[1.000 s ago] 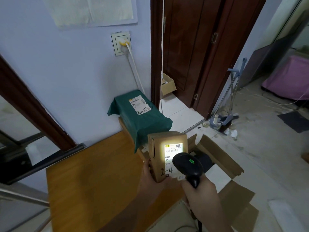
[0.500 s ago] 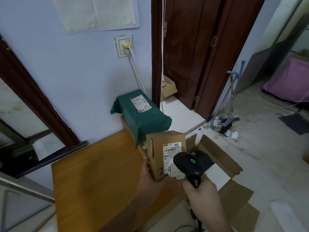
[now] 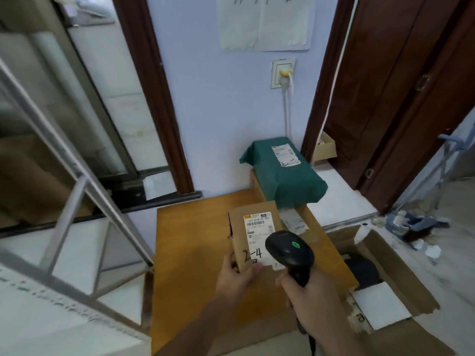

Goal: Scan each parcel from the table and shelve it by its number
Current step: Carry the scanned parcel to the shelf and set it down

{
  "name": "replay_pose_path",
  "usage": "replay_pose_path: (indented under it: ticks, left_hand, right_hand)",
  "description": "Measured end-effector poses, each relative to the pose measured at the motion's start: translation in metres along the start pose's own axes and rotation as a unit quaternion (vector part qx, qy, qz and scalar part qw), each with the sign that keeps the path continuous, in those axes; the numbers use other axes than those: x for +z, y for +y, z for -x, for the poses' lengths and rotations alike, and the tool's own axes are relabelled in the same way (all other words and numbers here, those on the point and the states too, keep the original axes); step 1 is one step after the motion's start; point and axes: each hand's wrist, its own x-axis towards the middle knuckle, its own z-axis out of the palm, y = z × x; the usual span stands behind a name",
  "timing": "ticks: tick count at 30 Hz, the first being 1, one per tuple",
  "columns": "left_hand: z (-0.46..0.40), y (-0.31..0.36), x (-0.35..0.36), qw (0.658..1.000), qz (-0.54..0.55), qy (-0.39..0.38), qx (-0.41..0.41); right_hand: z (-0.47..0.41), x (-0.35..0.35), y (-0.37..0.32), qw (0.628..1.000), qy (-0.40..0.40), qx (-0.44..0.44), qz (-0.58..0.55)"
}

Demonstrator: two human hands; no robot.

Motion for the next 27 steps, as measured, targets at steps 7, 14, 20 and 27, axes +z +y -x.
replay_pose_path:
  ticks: [7,14,20,27]
  left_hand:
    - [0.054,-0.02,-0.082,0.997,0.058,0.038,-0.025]
    - [0.148,-0.067,-0.165,0.989,0.105,0.101,-0.039]
    - [0.25,-0.113,-0.241,0.974,0.156,0.157,-0.039]
    - [0.353,-0.148,-0.336,0.94,0.201,0.271,-0.05]
  right_hand:
    - [0.029,0.059,-0.03,0.992,-0.106,-0.059,0.038]
    - [0.108,0.122,-0.054,0.977,-0.145,-0.14,0.074]
    - [0.198,0.18,-0.075,0.96,-0.204,-0.174,0.075]
    - [0.269,0.263,-0.115,0.925,-0.3,-0.223,0.069]
